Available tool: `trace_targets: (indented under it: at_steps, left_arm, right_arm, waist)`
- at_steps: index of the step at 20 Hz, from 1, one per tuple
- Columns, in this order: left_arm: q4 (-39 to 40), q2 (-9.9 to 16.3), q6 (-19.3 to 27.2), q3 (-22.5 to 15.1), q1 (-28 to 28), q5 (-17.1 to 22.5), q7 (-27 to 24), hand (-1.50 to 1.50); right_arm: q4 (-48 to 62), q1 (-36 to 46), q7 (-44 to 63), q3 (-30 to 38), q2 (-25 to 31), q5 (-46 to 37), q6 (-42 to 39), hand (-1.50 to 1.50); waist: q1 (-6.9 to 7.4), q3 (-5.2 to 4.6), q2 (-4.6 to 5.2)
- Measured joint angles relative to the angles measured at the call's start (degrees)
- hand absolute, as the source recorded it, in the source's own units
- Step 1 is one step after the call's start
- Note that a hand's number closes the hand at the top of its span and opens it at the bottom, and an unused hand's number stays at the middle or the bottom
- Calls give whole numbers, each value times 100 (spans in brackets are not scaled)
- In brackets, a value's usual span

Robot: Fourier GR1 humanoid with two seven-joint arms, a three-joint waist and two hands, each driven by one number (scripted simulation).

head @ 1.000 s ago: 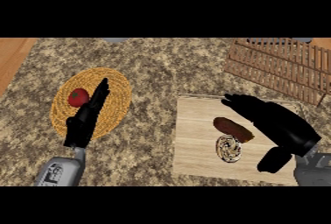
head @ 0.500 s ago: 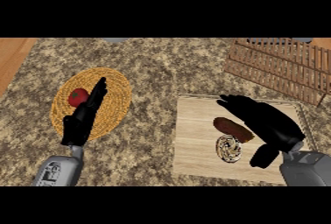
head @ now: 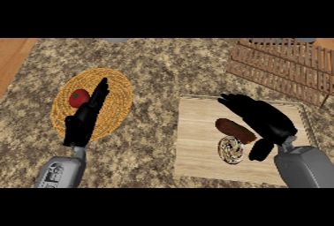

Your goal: Pick the sweet potato from the tray and place it in the tiered shelf

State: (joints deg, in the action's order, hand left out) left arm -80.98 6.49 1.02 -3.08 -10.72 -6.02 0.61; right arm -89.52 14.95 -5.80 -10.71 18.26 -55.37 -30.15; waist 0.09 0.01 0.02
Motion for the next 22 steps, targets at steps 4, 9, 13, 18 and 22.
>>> trace_targets:
  at_steps: [4,9,13,18,22]
  left_arm:
    - [-72,5,-94,69,74,-14,-9,0]
    - [-222,-62,-135,53,97,-74,119,0]
    - [-384,-164,-67,-17,109,-200,286,0]
    - [-258,-175,-86,74,62,-202,181,0]
    - [-324,-182,-130,96,63,-211,229,0]
  right_arm:
    - [17,-111,-132,41,-57,-122,15,-150]
    - [392,-77,-309,-17,-193,-368,190,-150]
    - [586,-24,-427,-29,-227,-540,217,150]
    - [691,-202,-797,-273,-117,-931,664,150]
    - [868,-110,-1091,-193,-104,-1056,915,150]
  waist:
    - [-4,-1,-2]
    - [1,0,-2]
    - [1,-1,-3]
    - [-2,-4,-8]
    - [-1,-4,-7]
